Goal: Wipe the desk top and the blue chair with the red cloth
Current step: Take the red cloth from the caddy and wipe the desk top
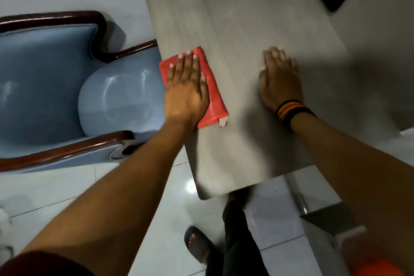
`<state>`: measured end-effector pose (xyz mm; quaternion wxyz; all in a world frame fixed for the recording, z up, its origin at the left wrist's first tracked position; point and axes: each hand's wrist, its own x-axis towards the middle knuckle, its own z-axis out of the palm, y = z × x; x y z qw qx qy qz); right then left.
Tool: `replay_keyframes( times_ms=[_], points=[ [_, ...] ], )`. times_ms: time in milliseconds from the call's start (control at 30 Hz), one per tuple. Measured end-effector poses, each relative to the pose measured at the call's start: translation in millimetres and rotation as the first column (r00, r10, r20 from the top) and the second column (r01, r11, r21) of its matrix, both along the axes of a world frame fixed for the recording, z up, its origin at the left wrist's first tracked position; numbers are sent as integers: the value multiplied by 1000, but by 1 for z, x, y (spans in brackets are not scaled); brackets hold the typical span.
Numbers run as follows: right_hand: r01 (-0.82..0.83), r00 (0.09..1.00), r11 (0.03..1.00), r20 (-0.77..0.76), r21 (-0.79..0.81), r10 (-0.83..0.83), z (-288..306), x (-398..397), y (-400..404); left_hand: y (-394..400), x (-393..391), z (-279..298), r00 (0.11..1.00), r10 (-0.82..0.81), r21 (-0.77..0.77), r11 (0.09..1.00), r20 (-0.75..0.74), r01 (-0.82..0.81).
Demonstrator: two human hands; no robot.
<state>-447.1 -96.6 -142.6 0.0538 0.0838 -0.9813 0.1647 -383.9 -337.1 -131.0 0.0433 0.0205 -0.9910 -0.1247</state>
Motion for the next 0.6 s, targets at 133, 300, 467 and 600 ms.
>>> replay_keyframes(
  times_ms=[133, 300, 467, 600],
  points=[
    [6, 1000, 1000, -5, -25, -6, 2, 3, 0, 59, 98, 3, 998, -60, 26, 998, 10, 59],
    [-4, 999, 1000, 53, -7, 4, 8, 6, 0, 119, 157, 1, 997, -36, 24, 999, 70, 35],
    [-210, 972, 978, 112, 2, 209, 13, -6, 33, 117, 115, -6, 998, 11, 44, 999, 54, -14],
    [-320, 947, 947, 29, 15, 320, 7, -15, 58, 119, 41, -5, 991, 125, 74, 989, 39, -128]
  ],
)
